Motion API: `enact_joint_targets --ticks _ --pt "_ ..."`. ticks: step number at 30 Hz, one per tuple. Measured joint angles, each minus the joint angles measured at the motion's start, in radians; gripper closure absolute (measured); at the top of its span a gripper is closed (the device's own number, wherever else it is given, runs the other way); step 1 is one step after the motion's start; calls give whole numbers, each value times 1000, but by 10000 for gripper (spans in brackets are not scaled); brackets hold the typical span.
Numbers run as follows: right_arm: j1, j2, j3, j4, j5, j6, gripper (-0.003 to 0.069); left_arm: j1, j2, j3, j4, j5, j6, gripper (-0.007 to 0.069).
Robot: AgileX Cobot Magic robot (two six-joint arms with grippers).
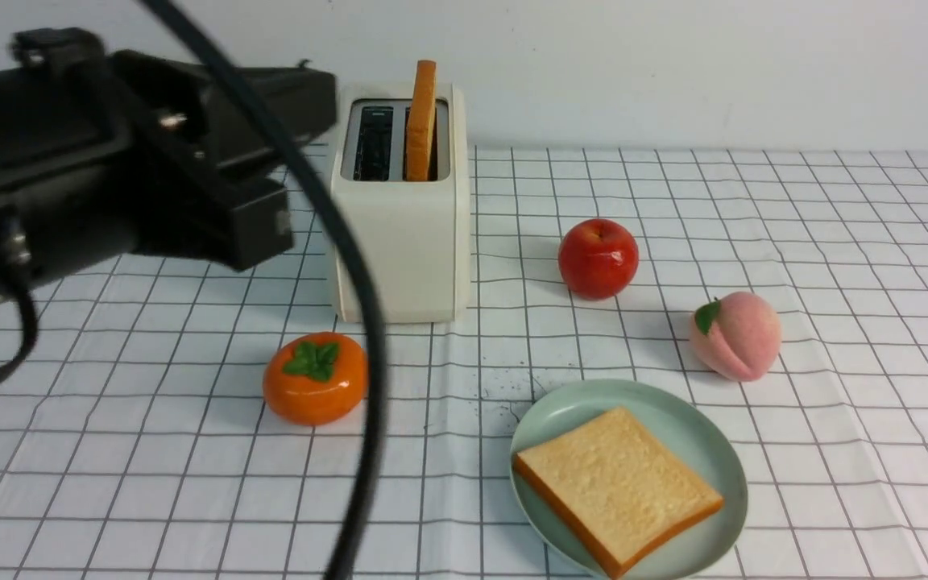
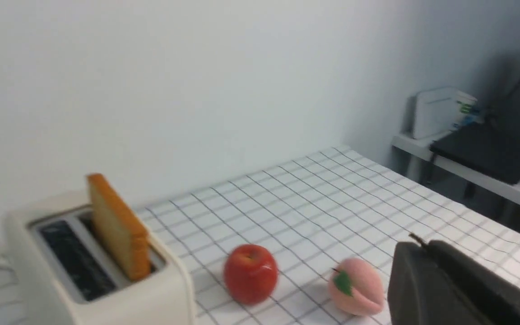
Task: Take toasted bread from bread machine on white checkered table place on plate.
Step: 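Grasp the toast slice in the toaster and pull it up out of the slot with the right gripper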
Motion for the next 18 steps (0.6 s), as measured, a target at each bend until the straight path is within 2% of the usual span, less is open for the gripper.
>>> enact_joint_targets --ticks 3,9,12,16,18 --pt "0 35 -10 6 22 -15 625 0 -55 45 26 -35 -10 638" --pt "0 160 -91 7 125 -41 626 0 -186 132 37 31 -50 638" --pt "0 270 -160 7 164 -46 626 0 -299 192 42 80 -149 638" --pt "0 356 -211 8 173 -47 626 0 -390 247 76 135 -226 638" --pt "0 429 -252 15 182 -47 626 0 -457 292 142 174 -272 638"
